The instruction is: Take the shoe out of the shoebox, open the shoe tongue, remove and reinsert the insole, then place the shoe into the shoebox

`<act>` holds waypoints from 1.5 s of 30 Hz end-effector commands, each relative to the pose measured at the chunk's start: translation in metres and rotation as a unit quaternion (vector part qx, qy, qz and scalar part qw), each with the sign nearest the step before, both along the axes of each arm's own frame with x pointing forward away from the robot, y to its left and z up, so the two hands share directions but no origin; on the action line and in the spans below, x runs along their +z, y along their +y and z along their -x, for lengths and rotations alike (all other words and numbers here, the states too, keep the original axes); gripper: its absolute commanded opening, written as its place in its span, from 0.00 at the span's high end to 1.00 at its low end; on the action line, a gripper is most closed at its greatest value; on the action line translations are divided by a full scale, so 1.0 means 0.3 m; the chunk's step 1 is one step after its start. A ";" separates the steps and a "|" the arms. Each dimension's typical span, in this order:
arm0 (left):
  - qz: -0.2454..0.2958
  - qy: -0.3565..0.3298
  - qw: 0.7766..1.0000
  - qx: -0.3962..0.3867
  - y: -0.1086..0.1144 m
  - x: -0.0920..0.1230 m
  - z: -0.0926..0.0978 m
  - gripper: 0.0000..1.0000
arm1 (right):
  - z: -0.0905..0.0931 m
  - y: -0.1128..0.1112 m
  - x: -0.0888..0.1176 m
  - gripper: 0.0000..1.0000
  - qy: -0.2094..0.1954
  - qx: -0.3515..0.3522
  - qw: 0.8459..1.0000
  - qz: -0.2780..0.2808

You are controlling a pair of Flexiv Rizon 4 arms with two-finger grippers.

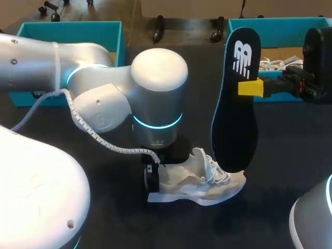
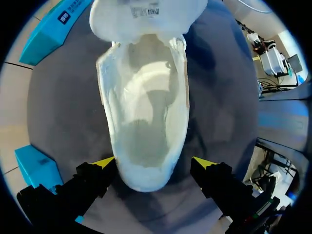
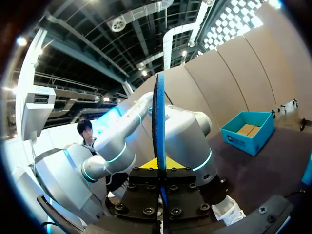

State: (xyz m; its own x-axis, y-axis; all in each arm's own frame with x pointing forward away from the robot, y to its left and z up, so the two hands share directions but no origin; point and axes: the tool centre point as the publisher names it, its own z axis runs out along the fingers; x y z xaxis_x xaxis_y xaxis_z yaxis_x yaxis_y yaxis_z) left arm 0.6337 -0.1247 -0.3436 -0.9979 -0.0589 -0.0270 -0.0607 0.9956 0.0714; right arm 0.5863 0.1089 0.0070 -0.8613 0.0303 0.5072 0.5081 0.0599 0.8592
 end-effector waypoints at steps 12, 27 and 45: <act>0.041 -0.025 0.999 -0.007 -0.040 0.101 -0.099 0.00 | -0.002 0.006 -0.002 1.00 0.001 0.000 1.000 0.001; 0.083 0.009 0.996 -0.013 -0.227 -0.018 -0.172 0.00 | -0.002 0.006 -0.002 1.00 0.001 0.000 1.000 0.001; 0.082 0.000 0.996 0.034 -0.259 -0.124 -0.192 0.21 | -0.002 0.006 -0.002 1.00 0.001 0.000 1.000 0.001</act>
